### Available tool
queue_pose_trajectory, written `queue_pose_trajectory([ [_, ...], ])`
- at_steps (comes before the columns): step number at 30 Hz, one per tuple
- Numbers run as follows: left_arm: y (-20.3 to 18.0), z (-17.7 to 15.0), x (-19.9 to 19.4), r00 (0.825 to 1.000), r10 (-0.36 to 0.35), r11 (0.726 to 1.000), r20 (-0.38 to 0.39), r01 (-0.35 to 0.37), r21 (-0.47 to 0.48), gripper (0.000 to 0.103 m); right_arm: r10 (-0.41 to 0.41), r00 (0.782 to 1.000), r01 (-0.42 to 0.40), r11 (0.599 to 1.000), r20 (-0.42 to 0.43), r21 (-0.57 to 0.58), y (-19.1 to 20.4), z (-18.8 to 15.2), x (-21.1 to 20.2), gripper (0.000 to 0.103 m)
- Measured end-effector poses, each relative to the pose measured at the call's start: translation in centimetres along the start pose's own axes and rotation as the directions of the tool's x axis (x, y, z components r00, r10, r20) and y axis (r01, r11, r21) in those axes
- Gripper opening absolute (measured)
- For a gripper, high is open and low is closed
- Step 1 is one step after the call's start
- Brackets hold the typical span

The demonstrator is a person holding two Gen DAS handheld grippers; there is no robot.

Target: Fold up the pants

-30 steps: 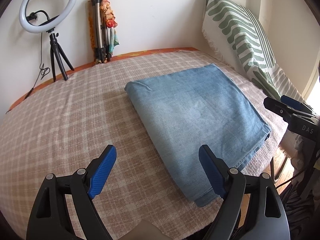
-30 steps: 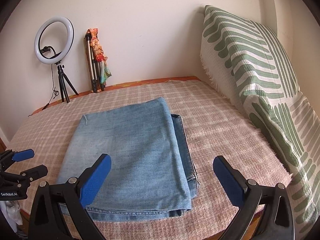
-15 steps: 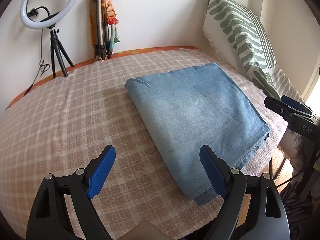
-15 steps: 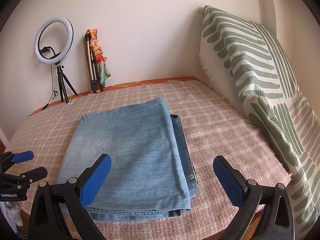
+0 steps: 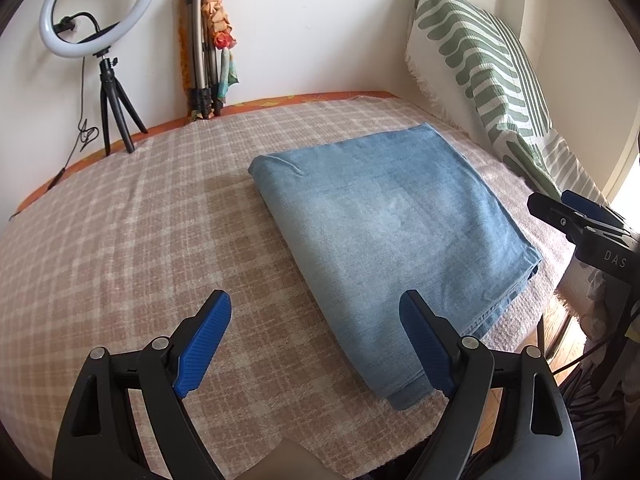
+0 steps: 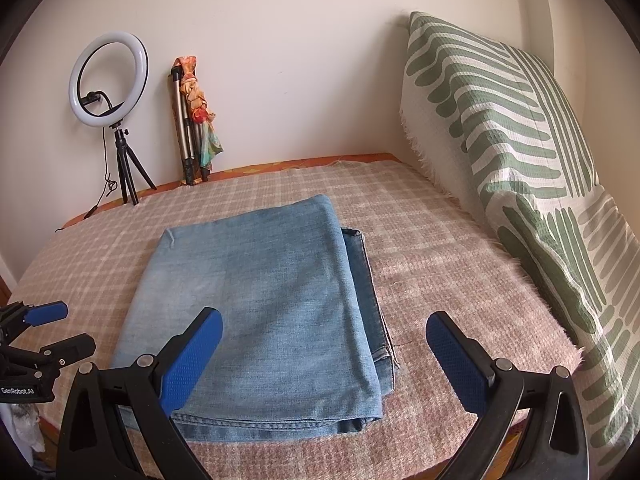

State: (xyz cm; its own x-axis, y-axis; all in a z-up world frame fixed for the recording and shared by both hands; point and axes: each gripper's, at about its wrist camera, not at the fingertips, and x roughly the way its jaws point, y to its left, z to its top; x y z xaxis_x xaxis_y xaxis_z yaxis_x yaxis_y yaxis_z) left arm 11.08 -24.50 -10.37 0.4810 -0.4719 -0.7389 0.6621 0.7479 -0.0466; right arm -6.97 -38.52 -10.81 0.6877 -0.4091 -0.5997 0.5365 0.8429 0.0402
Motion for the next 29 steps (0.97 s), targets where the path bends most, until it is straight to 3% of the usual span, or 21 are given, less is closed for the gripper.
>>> queue_pose_trajectory([
  [29, 0.15, -0.06, 0.22, 1.000, -0.008, 1.000, -0.011, 0.008, -0.030, 0.086, 0.010, 1.000, -0.010, 1.000, -0.010, -0.011, 0.31, -0.12, 0.28, 0.103],
])
